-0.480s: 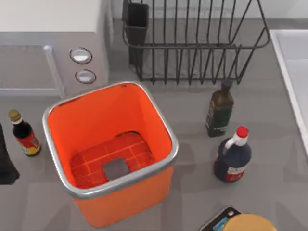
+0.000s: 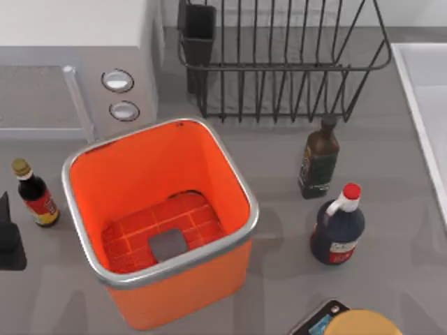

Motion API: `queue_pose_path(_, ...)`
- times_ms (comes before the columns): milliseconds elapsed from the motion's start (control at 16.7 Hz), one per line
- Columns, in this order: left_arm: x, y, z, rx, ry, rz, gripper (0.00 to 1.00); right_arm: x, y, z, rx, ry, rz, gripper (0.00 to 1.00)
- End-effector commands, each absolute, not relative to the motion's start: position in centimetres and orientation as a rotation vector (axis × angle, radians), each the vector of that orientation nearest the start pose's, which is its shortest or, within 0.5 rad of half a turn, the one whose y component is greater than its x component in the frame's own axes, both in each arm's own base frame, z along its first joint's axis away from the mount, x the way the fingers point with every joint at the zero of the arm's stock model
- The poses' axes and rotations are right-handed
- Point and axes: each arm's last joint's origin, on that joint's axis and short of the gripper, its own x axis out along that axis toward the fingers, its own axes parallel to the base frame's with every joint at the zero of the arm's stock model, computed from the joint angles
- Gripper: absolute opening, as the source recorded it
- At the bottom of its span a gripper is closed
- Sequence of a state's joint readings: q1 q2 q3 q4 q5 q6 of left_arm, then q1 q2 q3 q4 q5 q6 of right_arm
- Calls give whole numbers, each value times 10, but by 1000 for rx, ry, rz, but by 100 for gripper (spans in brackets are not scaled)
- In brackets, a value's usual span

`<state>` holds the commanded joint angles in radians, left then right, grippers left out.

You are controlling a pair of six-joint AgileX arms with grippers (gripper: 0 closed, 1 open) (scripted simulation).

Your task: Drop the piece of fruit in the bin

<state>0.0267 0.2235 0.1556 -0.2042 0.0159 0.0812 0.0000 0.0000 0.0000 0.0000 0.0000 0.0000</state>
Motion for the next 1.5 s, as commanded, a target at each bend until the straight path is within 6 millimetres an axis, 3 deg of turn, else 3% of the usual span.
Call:
queue_pose_path(300, 146, 16, 199, 157, 761, 39, 100, 106, -1, 160, 0, 0, 0, 100)
queue_pose_path(660, 239, 46, 197, 196, 1335, -57, 100, 106, -1, 160, 0, 0, 0, 100)
queue_pose_path(960, 304, 76, 183, 180, 1528, -135, 100, 106, -1, 160, 0, 0, 0, 100)
queue_pose_path(1140, 320, 88, 177, 163, 1574, -145, 100, 106, -1, 160, 0, 0, 0, 100)
queue_pose_path(1500, 321, 87, 176, 165, 1577, -147, 100, 106, -1, 160, 0, 0, 0, 100)
